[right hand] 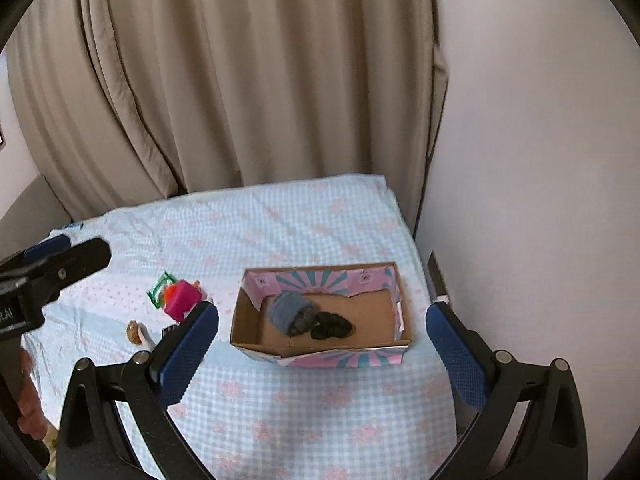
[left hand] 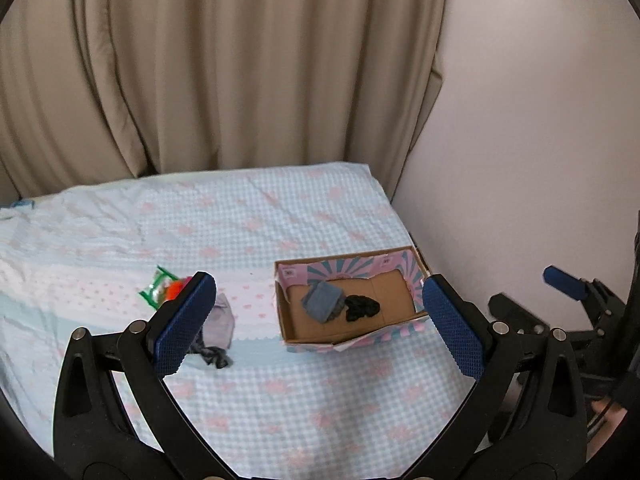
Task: Organize soft objects
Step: 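Lift both tools away from the box back over the bed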
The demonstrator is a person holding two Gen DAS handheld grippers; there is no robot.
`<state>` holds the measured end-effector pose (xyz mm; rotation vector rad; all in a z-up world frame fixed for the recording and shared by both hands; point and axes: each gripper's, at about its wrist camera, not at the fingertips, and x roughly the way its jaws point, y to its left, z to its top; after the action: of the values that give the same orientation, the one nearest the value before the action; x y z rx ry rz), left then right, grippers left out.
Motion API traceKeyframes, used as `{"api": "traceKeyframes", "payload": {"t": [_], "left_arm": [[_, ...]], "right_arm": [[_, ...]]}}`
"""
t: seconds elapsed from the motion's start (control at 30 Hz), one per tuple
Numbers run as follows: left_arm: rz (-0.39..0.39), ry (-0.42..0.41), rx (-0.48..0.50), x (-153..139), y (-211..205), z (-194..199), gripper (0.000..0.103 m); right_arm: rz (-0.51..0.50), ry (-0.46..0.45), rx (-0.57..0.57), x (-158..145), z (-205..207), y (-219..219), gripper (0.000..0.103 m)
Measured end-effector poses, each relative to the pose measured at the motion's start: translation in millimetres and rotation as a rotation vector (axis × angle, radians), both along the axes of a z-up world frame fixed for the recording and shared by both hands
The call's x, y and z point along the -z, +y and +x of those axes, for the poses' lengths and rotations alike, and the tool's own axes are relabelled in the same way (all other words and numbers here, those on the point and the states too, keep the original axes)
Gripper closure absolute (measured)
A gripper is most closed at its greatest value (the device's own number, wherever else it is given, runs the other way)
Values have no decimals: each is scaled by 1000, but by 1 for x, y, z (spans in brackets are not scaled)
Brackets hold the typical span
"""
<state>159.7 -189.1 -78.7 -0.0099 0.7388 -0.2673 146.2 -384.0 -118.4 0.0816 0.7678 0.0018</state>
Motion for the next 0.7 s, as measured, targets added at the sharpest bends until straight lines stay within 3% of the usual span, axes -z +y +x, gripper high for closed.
{"api": "traceKeyframes", "payload": {"t": [0.4, 0.7], "left_arm": [[-19, -66, -109, -15, 69, -78, 0], [17, -84, -249, 0, 162, -110, 0]], "right_arm": [[7, -91, -32, -28, -46, 24, 0], [47, -128, -142, -12, -60, 86, 0]]}}
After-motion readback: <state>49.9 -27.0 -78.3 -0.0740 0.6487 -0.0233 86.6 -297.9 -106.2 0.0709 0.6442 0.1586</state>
